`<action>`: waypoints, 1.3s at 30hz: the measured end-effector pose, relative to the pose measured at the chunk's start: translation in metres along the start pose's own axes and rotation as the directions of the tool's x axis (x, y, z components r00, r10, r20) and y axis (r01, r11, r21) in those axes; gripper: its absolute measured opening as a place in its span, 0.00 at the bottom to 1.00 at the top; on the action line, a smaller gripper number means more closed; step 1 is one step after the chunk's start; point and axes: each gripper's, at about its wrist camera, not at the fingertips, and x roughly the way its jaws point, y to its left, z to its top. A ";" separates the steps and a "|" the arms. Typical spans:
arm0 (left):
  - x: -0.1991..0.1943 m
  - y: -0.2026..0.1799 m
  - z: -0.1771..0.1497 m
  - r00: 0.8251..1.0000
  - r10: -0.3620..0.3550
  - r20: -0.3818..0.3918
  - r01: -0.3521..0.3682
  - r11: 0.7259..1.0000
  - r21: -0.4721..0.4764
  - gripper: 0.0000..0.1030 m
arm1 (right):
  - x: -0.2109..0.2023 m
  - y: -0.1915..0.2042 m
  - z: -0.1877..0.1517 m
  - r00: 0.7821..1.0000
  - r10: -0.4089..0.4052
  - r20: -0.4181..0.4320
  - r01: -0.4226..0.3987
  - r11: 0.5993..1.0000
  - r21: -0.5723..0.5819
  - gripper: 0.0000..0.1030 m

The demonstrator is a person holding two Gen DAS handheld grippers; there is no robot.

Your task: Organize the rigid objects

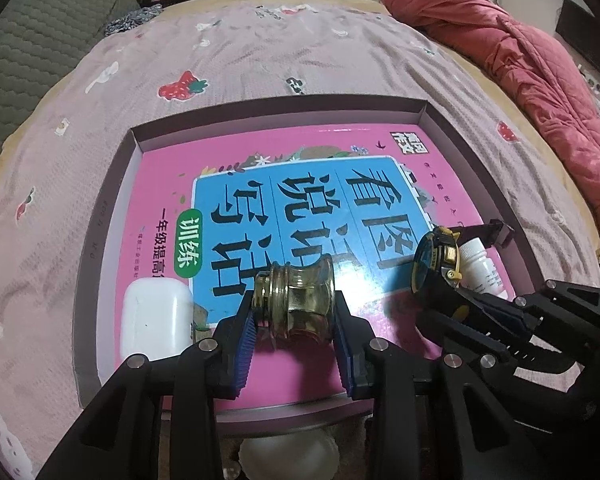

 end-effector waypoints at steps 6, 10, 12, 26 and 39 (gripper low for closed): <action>0.002 0.002 -0.003 1.000 -0.007 -0.006 0.007 1.000 -0.007 0.37 | -0.002 -0.001 0.000 1.000 0.007 0.001 -0.007 1.000 0.012 0.16; 0.002 0.001 -0.004 1.000 -0.012 -0.005 0.012 1.000 0.001 0.37 | -0.003 -0.001 -0.001 1.000 0.009 0.004 -0.010 1.000 0.014 0.16; 0.002 -0.001 -0.004 1.000 -0.016 -0.004 0.016 1.000 0.005 0.37 | -0.003 -0.001 -0.002 1.000 0.011 0.008 -0.011 1.000 0.019 0.16; -0.001 0.007 -0.007 0.997 -0.078 0.001 0.078 0.996 -0.030 0.40 | -0.015 -0.009 -0.008 0.999 0.004 0.036 -0.007 0.998 0.067 0.42; -0.007 0.006 -0.016 0.998 -0.059 -0.002 0.059 0.998 -0.030 0.46 | -0.029 -0.015 -0.014 0.998 -0.008 0.060 0.003 0.997 0.081 0.43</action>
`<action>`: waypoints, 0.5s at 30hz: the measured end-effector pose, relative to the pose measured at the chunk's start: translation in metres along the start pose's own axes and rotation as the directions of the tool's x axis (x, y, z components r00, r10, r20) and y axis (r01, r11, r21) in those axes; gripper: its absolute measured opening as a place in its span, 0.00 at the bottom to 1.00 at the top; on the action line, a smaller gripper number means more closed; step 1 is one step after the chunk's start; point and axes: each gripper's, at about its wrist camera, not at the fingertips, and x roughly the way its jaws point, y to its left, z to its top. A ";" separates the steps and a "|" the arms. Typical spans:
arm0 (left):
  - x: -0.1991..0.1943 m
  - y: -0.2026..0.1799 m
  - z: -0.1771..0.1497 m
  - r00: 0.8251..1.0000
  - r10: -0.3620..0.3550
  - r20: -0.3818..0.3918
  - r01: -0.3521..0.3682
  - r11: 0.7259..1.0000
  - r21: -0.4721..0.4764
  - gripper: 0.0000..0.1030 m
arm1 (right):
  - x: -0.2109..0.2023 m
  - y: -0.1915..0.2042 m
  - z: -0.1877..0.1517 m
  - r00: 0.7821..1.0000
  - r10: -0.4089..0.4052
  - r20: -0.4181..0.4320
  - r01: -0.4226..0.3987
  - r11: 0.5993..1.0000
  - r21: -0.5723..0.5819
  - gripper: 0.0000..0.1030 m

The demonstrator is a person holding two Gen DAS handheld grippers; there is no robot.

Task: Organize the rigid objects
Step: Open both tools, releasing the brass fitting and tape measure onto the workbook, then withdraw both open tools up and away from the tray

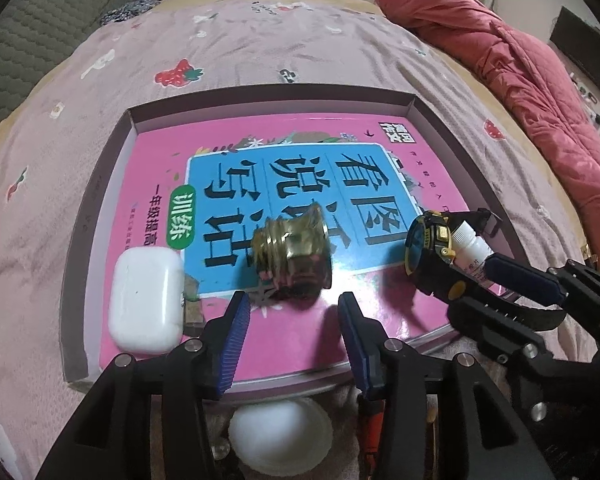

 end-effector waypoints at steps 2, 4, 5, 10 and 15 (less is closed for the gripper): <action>-0.002 0.003 -0.002 1.000 0.001 0.001 -0.001 1.000 -0.006 0.46 | -0.002 -0.001 0.000 1.000 -0.001 0.006 0.001 1.000 0.006 0.43; -0.004 0.005 -0.004 1.000 -0.001 0.004 0.001 1.000 -0.013 0.46 | -0.004 -0.001 0.001 1.000 -0.001 0.009 0.001 1.000 0.008 0.44; -0.007 0.007 -0.004 1.000 0.002 0.008 -0.002 1.000 -0.017 0.46 | -0.005 -0.001 0.001 1.000 -0.002 0.012 0.002 1.000 0.009 0.46; -0.018 0.011 -0.007 1.000 0.002 0.023 -0.002 1.000 -0.025 0.46 | -0.010 0.002 0.002 1.000 -0.002 0.023 0.002 1.000 0.009 0.48; -0.032 0.014 -0.010 0.999 0.004 0.043 -0.003 0.999 -0.037 0.52 | -0.016 0.007 0.003 1.000 -0.003 0.031 0.002 1.000 0.007 0.48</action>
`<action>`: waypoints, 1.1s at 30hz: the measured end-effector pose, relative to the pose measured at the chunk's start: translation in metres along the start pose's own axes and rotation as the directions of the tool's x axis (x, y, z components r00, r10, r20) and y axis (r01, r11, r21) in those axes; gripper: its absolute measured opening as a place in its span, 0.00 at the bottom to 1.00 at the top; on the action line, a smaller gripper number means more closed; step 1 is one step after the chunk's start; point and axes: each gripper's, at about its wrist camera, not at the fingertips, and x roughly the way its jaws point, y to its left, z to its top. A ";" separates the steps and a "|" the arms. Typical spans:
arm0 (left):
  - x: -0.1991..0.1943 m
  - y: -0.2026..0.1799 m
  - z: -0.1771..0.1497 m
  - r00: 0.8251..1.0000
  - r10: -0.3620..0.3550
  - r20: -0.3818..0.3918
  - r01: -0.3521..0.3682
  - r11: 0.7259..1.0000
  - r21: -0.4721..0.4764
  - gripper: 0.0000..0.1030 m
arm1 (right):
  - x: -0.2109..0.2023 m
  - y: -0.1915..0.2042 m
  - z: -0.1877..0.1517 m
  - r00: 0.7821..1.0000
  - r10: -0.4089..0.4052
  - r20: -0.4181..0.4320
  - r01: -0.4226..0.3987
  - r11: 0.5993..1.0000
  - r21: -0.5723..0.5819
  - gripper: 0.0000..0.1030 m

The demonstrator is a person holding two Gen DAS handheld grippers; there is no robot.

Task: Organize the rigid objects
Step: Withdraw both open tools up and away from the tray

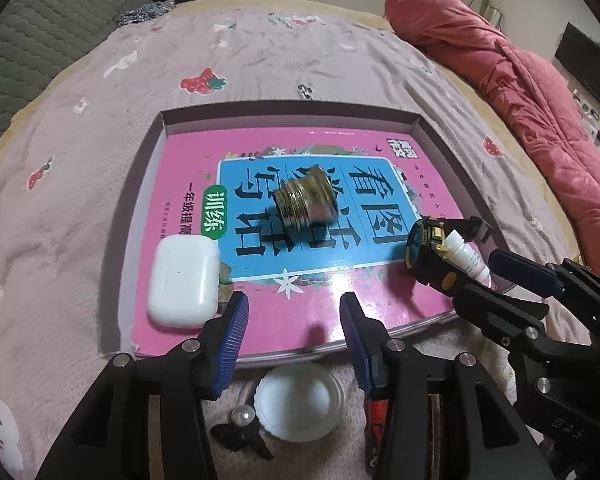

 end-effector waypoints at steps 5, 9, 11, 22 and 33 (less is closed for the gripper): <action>-0.015 0.001 -0.002 1.000 0.009 0.024 -0.010 1.000 0.004 0.60 | -0.007 0.004 0.000 1.000 -0.003 0.009 0.003 1.000 0.008 0.48; -0.024 0.005 -0.005 0.999 0.018 0.036 -0.018 1.000 -0.002 0.61 | -0.012 0.005 0.000 1.000 -0.007 0.015 0.007 1.000 0.012 0.49; -0.028 0.008 -0.006 0.999 0.020 0.038 -0.020 1.000 -0.007 0.61 | -0.015 0.006 -0.001 1.000 -0.008 0.018 0.007 1.000 0.019 0.49; -0.050 0.035 -0.020 0.997 0.043 0.060 -0.041 0.998 -0.039 0.61 | -0.028 0.011 -0.009 0.999 -0.017 0.030 0.016 1.000 0.019 0.49; -0.059 0.041 -0.047 0.994 0.091 0.057 -0.092 0.996 0.007 0.61 | -0.030 0.017 -0.019 1.000 -0.022 0.019 0.021 0.999 0.032 0.49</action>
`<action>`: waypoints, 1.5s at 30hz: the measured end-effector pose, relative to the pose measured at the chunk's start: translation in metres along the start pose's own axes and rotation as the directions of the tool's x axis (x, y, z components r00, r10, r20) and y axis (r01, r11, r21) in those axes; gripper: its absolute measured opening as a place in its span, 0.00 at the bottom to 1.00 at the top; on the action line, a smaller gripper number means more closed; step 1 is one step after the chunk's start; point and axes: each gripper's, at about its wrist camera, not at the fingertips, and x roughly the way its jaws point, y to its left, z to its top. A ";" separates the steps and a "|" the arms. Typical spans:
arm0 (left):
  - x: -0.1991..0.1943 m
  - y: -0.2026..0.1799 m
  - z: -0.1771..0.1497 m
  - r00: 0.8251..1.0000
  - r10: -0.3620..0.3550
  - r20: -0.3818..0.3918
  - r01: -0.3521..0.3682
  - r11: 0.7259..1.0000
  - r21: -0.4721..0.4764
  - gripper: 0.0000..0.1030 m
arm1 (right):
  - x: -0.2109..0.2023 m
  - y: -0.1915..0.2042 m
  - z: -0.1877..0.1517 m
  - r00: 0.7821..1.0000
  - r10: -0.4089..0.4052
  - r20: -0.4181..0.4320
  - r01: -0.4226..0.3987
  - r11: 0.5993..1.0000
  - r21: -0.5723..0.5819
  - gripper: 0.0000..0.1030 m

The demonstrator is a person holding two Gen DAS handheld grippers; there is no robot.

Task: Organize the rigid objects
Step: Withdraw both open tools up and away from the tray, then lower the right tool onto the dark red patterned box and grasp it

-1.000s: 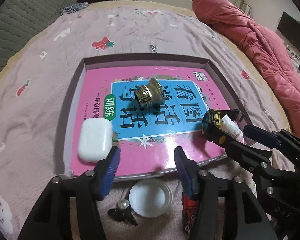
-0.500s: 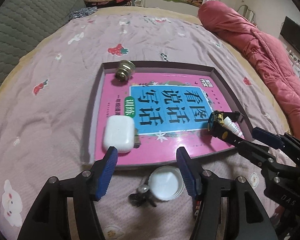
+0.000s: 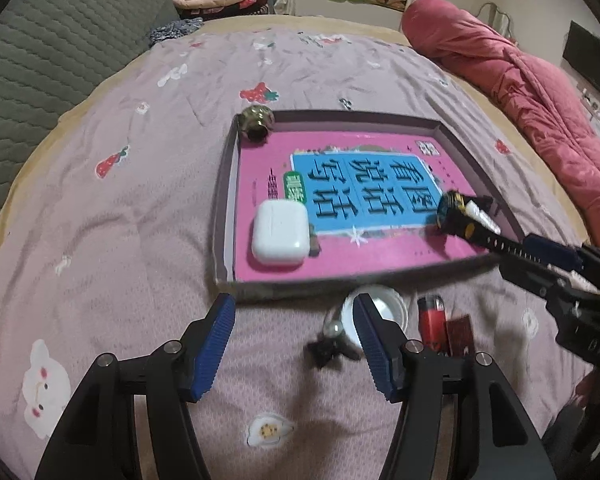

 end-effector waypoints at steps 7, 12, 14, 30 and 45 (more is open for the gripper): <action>0.000 -0.005 -0.015 1.000 -0.010 -0.013 0.010 1.000 0.008 0.61 | -0.001 0.002 -0.011 1.000 0.000 -0.015 0.001 1.000 0.014 0.49; -0.001 -0.010 -0.021 1.000 -0.019 -0.019 0.020 1.000 0.021 0.61 | -0.002 0.005 -0.021 1.000 -0.003 -0.024 0.003 1.000 0.015 0.49; -0.001 -0.010 -0.021 1.000 -0.022 -0.022 0.022 0.999 0.024 0.61 | -0.001 0.008 -0.025 1.000 0.001 -0.030 -0.001 1.000 0.014 0.49; 0.012 -0.013 -0.036 0.998 -0.032 -0.059 0.037 0.997 0.070 0.61 | 0.009 0.024 -0.063 0.994 0.018 -0.106 -0.016 1.000 0.016 0.49; 0.031 -0.010 -0.036 0.996 -0.033 -0.077 0.039 0.997 0.070 0.61 | 0.030 0.026 -0.063 0.986 0.070 -0.152 -0.057 0.994 0.089 0.49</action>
